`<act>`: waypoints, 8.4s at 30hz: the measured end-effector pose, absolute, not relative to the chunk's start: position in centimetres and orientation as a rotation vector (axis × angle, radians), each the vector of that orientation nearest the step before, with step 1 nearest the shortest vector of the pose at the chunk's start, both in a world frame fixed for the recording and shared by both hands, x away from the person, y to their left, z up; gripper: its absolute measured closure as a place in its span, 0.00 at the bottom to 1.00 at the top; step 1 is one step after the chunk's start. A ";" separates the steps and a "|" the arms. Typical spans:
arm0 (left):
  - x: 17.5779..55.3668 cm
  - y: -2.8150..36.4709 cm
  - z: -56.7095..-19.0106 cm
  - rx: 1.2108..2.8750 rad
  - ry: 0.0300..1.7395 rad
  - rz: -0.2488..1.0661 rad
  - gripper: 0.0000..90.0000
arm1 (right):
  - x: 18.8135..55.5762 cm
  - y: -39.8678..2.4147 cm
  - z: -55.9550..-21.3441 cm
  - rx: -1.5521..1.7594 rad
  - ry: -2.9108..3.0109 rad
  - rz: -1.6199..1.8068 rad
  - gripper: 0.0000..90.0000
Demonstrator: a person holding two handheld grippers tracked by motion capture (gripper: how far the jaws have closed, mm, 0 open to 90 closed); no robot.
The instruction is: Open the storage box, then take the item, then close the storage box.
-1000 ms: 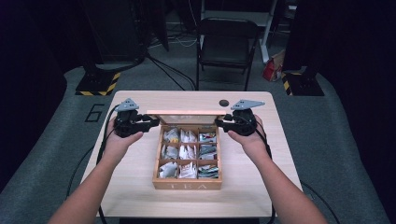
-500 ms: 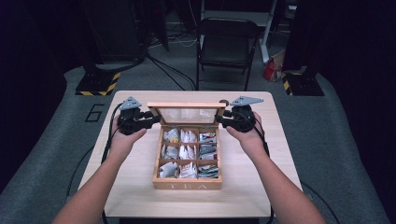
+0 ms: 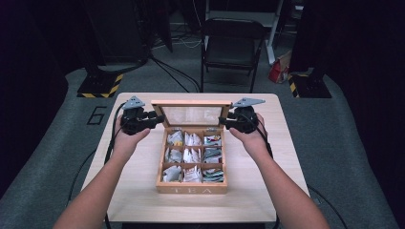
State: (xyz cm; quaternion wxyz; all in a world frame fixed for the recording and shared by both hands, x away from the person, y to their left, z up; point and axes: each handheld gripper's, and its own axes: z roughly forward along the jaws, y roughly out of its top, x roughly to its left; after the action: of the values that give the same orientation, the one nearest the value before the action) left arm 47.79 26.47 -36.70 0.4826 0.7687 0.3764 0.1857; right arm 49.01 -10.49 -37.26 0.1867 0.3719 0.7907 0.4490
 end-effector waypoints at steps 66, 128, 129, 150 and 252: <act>52.4 25.9 -40.4 1.905 0.975 0.449 0.72 | 52.7 -10.0 -39.2 1.174 2.205 1.241 0.64; 52.6 27.3 -40.6 1.888 1.044 0.374 0.61 | 46.5 -7.9 -39.6 0.906 2.335 1.246 0.55; 52.5 27.4 -40.6 1.892 1.040 0.376 0.61 | 46.4 -7.8 -39.7 0.903 2.335 1.252 0.55; 50.4 28.4 -40.0 1.875 1.068 0.360 0.56 | 44.2 -4.2 -40.8 0.780 2.469 1.282 0.60; 49.0 29.6 -40.0 1.869 1.061 0.396 0.55 | 41.0 4.7 -44.3 0.405 2.846 1.324 1.00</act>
State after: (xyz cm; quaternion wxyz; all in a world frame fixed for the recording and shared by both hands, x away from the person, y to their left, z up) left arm 49.00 29.59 -39.95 0.4603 0.7592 0.4311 0.1609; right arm 41.00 4.66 -44.32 -0.0115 0.1279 0.8991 0.4184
